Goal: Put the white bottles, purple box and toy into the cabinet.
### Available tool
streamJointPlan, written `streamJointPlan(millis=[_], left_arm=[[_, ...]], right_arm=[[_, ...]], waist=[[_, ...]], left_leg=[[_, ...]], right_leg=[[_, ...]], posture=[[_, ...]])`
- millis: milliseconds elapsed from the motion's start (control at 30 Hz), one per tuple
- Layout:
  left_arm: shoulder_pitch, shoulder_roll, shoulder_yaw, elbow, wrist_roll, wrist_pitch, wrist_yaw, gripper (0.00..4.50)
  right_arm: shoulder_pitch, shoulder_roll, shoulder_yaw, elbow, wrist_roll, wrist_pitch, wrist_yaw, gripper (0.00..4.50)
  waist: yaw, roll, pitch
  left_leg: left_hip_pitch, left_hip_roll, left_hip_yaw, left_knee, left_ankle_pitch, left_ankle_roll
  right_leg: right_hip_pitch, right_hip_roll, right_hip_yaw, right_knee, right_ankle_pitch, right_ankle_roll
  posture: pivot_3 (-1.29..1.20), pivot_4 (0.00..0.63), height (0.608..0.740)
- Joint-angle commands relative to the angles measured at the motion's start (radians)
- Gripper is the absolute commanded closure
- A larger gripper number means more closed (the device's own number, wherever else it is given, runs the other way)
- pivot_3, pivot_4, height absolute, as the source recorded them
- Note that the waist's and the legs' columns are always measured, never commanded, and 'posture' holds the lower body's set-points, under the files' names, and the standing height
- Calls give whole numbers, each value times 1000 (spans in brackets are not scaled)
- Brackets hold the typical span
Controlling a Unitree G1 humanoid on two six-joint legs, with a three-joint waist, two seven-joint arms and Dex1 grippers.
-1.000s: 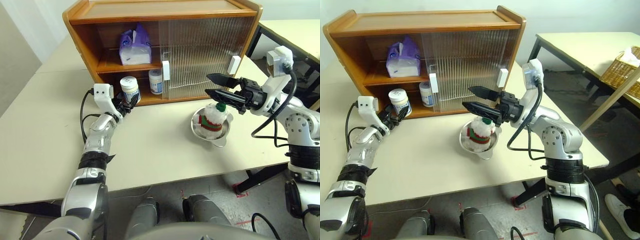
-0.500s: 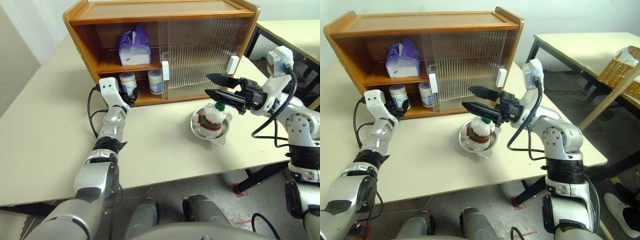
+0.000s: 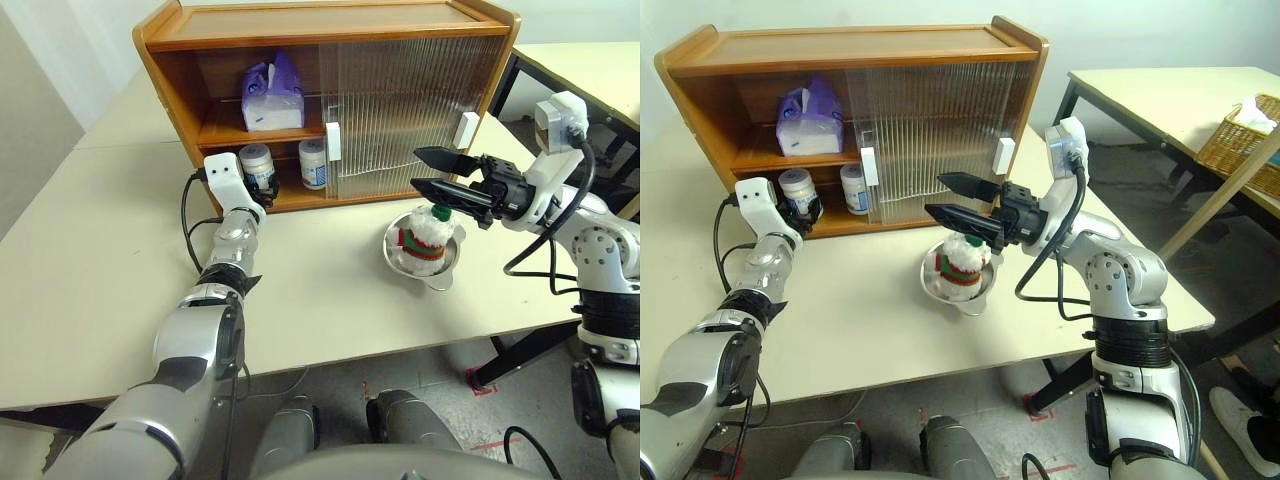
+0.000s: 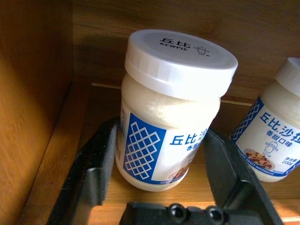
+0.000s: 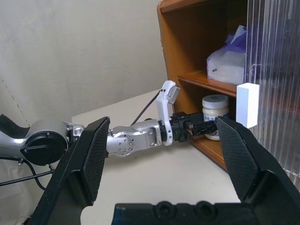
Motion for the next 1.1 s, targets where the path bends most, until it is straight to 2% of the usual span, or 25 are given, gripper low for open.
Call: streamJointPlan(millis=[33,267,400,667,767,1000,1100], left_arm=[[5,-5,5,15,8,-3,-19,13],[68,-25,-1,-70,-6,-40,-94,13],[174,-47,-19,-229,-16,-19,-147,13],[376,-50,-60,-600,-20,135,-193,13],[434,-43,-100,-753,-44,214,-275,13],[462,-75,-212,-1016,-99,382,-380,13],[443,-101,-249,-1056,-107,422,-396,648]], right_arm=[[-6,-8,0,-7,4,5,1,0],[-18,1,10,9,-2,0,6,0],[-25,6,14,20,-5,-2,12,0],[-45,24,26,53,-18,-19,26,0],[-50,25,27,63,-23,-23,32,0],[-39,23,25,64,-28,-31,38,0],[-28,19,17,53,-25,-28,34,0]], waist=[[0,0,0],[2,0,0],[3,0,0],[11,0,0],[17,0,0],[38,0,0],[39,0,0]], left_leg=[[0,0,0,0,0,0],[0,0,0,-1,-1,-1],[0,-1,3,-1,-1,-2],[0,-1,7,-1,-2,-4],[0,-1,7,-1,-2,-4],[0,1,-1,-1,-4,-6],[0,2,-2,-1,-5,-8]], right_leg=[[0,0,0,0,0,0],[0,0,0,0,-2,0],[0,0,0,0,-3,0],[0,1,-2,0,-4,0],[0,1,-2,0,-4,-1],[-1,-1,1,0,-4,-4],[-1,-2,4,0,-4,-5]], posture=[[-128,26,740],[-113,32,740],[-103,34,740],[-75,26,740],[-67,26,740],[-78,23,740],[-89,21,740]])
